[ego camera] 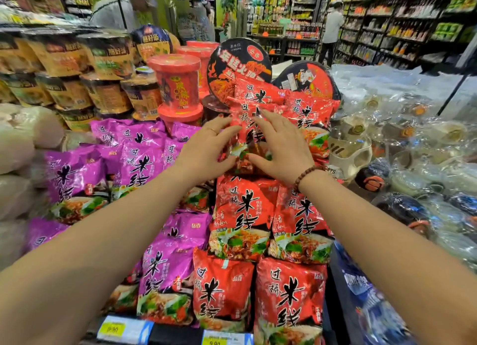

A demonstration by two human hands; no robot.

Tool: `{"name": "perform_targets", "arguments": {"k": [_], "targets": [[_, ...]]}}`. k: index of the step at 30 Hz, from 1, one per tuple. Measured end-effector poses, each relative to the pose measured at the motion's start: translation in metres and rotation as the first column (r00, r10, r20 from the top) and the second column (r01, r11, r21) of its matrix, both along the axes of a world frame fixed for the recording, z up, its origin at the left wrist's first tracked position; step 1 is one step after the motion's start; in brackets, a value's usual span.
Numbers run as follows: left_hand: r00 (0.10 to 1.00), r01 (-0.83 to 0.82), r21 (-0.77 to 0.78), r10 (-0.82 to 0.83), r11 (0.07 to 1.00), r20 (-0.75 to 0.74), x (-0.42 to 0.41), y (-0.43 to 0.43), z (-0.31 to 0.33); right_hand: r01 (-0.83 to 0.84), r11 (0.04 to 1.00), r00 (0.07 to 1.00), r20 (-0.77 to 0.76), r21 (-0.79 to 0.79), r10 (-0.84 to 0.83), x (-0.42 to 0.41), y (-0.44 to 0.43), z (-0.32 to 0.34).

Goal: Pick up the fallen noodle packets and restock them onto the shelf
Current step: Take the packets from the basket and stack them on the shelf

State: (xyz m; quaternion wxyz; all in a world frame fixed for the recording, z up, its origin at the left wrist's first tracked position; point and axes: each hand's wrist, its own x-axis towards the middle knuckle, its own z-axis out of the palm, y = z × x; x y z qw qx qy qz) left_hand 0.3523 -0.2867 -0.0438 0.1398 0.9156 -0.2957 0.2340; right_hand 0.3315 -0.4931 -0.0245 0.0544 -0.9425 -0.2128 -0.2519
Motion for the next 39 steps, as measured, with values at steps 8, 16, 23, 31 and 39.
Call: {"name": "perform_targets", "arguments": {"k": [8, 16, 23, 31, 39], "targets": [[0.980, -0.199, 0.048, 0.198, 0.979, 0.023, -0.111, 0.108, -0.036, -0.327, 0.944, 0.945, 0.012, 0.030, 0.327, -0.075, 0.088, -0.032], [0.869, -0.463, 0.100, 0.474, 0.880, -0.142, -0.274, 0.268, -0.119, -0.512, 0.858, 0.835, -0.207, 0.050, 0.510, -0.163, 0.221, -0.105], [0.715, -0.616, 0.135, 0.623, 0.776, -0.317, -0.408, 0.376, -0.185, -0.633, 0.771, 0.693, -0.388, 0.077, 0.608, -0.237, 0.340, -0.172], [0.494, -0.731, 0.194, 0.703, 0.655, -0.512, -0.494, 0.440, -0.271, -0.593, 0.797, 0.543, -0.678, 0.109, 0.496, -0.281, 0.423, -0.269], [0.186, -0.900, 0.175, 0.716, 0.399, -0.673, -0.537, 0.422, -0.416, -0.588, 0.806, 0.378, -0.861, 0.060, 0.340, -0.278, 0.462, -0.417]]}}
